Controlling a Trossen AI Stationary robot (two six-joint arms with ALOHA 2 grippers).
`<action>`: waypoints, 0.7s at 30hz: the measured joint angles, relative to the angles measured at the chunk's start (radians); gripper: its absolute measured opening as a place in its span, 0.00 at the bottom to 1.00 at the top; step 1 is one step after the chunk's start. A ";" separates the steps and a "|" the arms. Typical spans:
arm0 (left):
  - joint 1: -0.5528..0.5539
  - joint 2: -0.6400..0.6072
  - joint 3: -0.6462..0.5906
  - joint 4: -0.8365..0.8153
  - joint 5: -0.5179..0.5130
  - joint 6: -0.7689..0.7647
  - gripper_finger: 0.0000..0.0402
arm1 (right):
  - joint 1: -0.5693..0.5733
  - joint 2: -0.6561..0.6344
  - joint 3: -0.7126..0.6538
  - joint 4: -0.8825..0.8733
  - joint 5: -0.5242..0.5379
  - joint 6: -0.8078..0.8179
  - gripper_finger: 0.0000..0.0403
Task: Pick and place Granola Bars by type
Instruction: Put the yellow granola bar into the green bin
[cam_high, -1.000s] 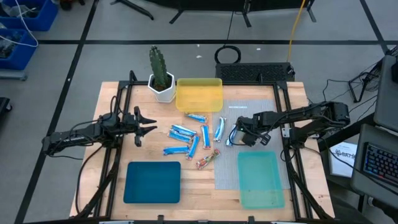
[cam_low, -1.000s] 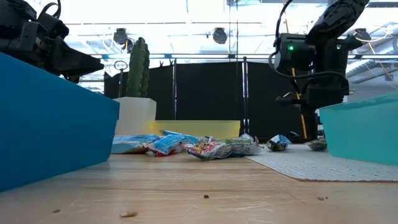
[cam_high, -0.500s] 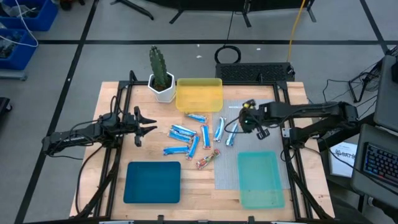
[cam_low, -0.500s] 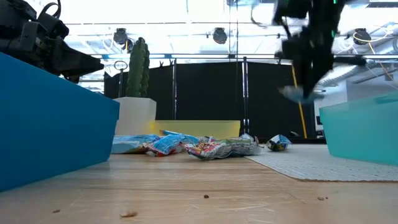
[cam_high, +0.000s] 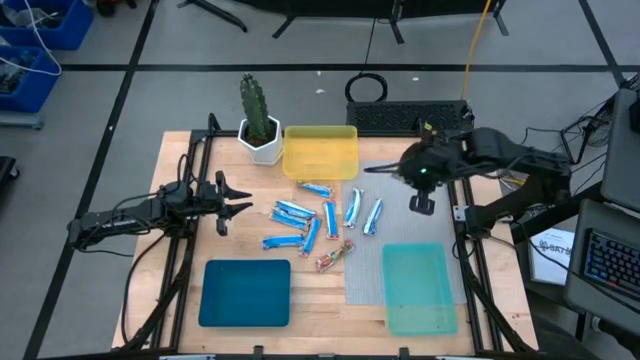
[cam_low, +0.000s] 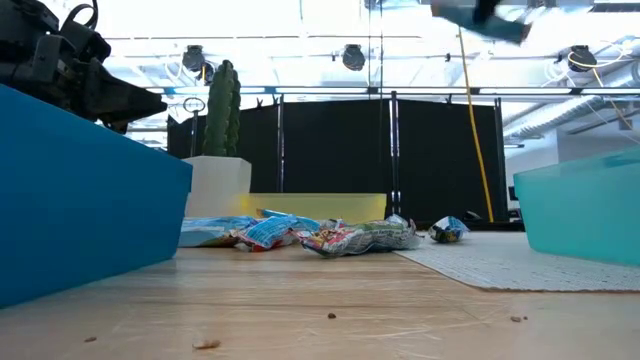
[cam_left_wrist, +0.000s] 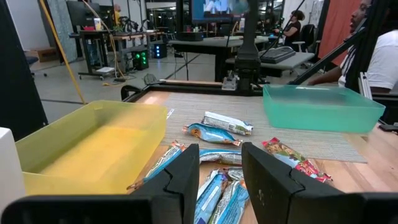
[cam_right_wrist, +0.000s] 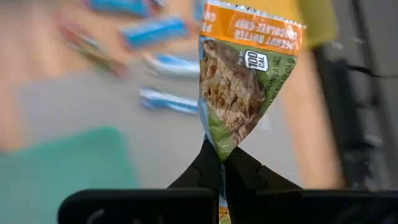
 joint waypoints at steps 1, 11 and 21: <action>0.000 0.000 0.000 0.000 0.000 0.000 0.31 | 0.008 0.012 0.033 0.000 -0.021 0.021 0.00; 0.000 0.000 0.000 0.000 0.000 0.000 0.31 | 0.080 0.044 0.129 -0.004 -0.103 0.171 0.00; 0.000 0.000 0.000 0.000 0.000 0.000 0.31 | 0.183 0.111 0.124 -0.004 -0.100 0.245 0.00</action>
